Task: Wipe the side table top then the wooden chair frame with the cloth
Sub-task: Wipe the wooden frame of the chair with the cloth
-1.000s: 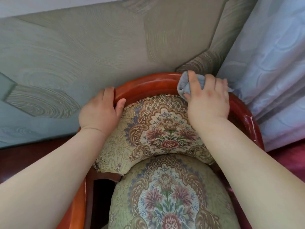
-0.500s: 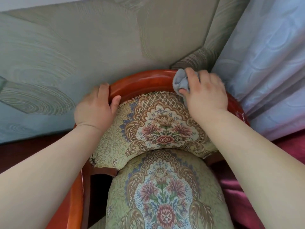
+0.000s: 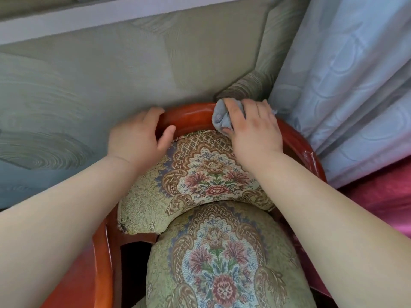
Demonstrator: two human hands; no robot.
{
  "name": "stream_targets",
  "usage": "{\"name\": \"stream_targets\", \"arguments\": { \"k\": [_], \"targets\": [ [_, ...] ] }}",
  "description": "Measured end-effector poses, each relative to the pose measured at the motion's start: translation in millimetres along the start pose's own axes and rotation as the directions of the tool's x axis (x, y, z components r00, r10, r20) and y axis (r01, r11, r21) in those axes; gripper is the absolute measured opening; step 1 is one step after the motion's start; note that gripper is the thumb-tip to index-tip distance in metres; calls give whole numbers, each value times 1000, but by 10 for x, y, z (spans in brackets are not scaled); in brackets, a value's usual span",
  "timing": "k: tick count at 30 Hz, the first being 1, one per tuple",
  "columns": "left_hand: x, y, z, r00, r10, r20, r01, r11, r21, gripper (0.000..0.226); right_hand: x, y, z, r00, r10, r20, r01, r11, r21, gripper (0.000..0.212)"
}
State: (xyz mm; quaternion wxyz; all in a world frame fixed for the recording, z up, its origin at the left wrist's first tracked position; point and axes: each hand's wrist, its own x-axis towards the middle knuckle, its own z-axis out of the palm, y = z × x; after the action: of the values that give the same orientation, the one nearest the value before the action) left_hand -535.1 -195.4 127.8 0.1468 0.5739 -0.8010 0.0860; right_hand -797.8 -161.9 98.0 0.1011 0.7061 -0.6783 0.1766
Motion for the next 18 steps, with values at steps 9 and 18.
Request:
{"name": "stream_targets", "arguments": {
  "k": [9,18],
  "targets": [
    [530,510,348,966,258,-17,-255,963,91,49,-144,131,58,981,194,19,-193,979,-67,65],
    [495,593,346,975,216,-53,-208,970,123,56,-96,64,184,990,125,-67,-122,991,49,65]
  ]
}}
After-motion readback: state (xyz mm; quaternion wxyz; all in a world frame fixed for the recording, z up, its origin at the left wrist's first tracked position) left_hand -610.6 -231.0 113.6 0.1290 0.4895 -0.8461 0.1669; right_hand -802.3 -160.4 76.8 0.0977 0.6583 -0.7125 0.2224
